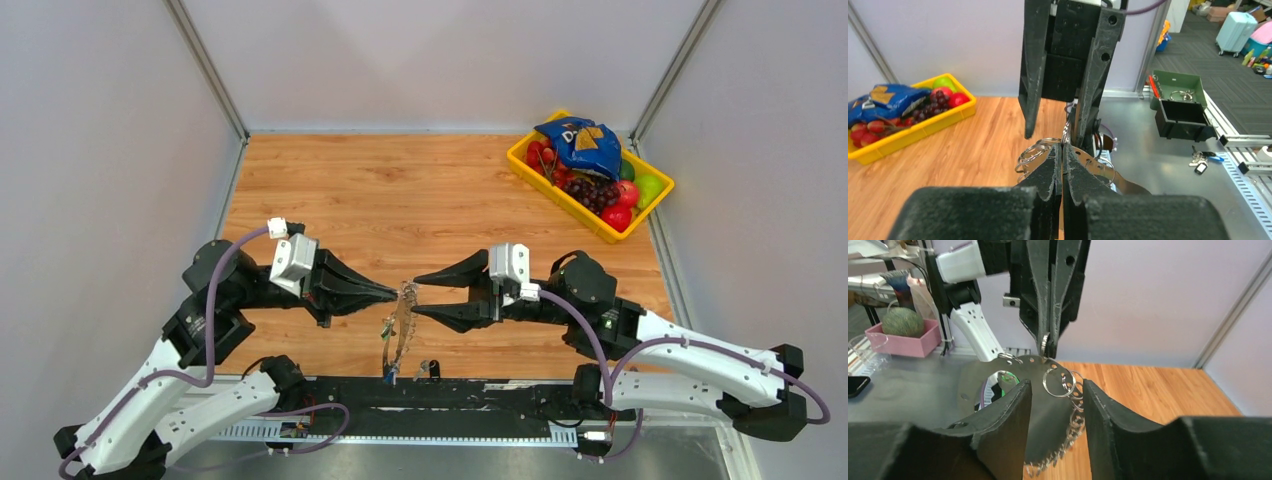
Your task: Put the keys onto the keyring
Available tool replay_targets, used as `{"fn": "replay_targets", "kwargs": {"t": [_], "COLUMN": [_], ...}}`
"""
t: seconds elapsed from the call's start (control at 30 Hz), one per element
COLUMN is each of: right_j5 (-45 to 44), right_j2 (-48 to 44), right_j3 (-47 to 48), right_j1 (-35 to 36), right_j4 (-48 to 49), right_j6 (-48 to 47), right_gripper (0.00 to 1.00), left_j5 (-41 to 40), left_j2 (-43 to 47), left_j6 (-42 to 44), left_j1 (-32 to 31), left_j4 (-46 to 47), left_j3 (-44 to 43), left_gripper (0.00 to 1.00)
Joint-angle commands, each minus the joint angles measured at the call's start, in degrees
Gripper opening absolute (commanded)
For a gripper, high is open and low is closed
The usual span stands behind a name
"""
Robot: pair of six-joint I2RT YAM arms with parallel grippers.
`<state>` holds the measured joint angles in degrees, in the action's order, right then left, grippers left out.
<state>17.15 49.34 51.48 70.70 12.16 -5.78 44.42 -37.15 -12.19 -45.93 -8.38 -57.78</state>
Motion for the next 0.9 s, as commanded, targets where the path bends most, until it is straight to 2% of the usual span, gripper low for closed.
{"fn": "replay_targets", "kwargs": {"t": [0.0,0.07,0.17,0.27,0.4,0.6,0.87], "right_j5": [-4.69,-5.25,-4.90,-6.18,-2.19,-1.59,-1.72], "right_j2": [-1.02,-1.07,-0.72,3.17,9.40,12.38,15.63], "right_j3": [7.37,9.71,12.39,18.11,25.27,27.87,29.90], "right_j1": [-0.11,-0.08,-0.12,-0.12,-0.11,-0.12,-0.08], "right_j4": [-18.48,-23.45,-29.06,-37.58,-46.37,-49.08,-49.45], "right_j6": [-0.23,-0.47,-1.07,-1.33,-2.24,-4.40,-6.28], "right_gripper": [0.50,0.55,0.56,0.56,0.50,0.43,0.34], "left_j5": [-4.21,-5.59,-6.53,-6.61,-6.25,-10.72,-10.30], "left_j2": [-1.26,-2.29,-4.46,-7.59,-11.23,-13.06,-16.29], "left_j6": [6.83,8.95,11.77,14.42,15.59,16.77,17.62], "left_j1": [0.14,0.15,0.14,0.14,0.16,0.19,-0.63], "left_j4": [-15.71,-21.98,-32.25,-38.74,-45.92,-49.42,-50.51], "left_j3": [-6.85,-9.67,-14.60,-17.51,-20.90,-23.20,-24.67], "left_gripper": [0.00,0.00,0.00,0.00,0.00,0.00,0.00]}}
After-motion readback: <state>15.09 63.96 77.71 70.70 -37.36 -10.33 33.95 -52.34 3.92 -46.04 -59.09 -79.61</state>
